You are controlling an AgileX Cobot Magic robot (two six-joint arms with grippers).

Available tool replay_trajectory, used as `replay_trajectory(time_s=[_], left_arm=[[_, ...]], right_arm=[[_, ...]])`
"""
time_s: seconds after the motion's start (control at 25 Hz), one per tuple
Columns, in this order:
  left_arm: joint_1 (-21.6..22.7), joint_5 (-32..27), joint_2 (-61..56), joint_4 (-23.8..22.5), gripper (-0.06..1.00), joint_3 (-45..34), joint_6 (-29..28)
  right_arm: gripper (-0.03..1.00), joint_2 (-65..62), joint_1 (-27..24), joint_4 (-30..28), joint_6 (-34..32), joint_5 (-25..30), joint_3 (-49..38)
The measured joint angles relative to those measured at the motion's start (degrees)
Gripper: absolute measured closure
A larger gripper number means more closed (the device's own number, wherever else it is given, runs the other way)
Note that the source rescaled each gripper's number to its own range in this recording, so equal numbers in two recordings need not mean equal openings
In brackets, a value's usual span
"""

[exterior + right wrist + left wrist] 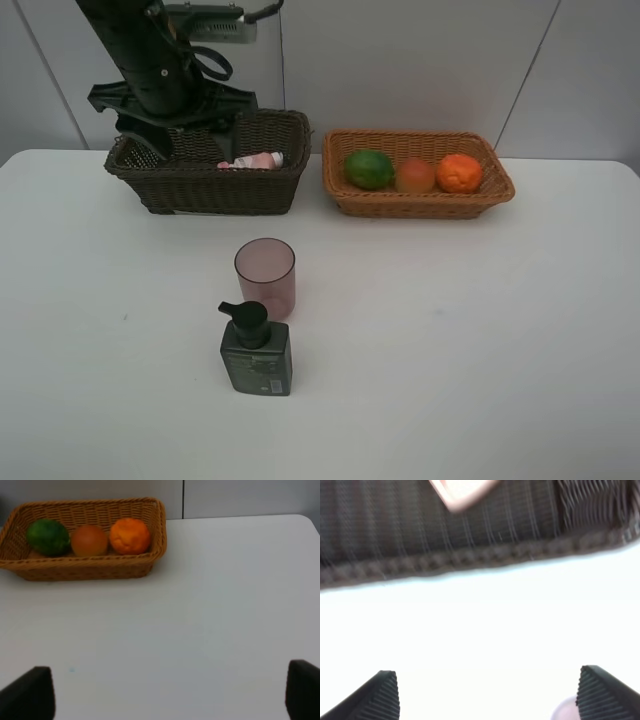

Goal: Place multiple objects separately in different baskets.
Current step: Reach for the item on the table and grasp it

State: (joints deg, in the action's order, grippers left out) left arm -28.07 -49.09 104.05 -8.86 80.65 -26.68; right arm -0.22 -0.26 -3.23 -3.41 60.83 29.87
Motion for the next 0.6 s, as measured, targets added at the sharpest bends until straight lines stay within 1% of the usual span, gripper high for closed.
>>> replay_trajectory(time_s=[0.24,0.36,0.6], left_arm=[[-5.78,4.49,-0.06,0.0,0.03,-6.8,-8.16],[-7.58,5.93,-0.06,0.0,0.03,-9.37,-11.28],[-8.78,7.3,-0.06,0.31,0.03,-13.95,-12.54]], right_arm=[[-0.03,0.0,0.0,0.0,0.0,0.0,0.0],[-0.03,0.0,0.0,0.0,0.0,0.0,0.0],[-0.03,0.0,0.0,0.0,0.0,0.0,0.0]])
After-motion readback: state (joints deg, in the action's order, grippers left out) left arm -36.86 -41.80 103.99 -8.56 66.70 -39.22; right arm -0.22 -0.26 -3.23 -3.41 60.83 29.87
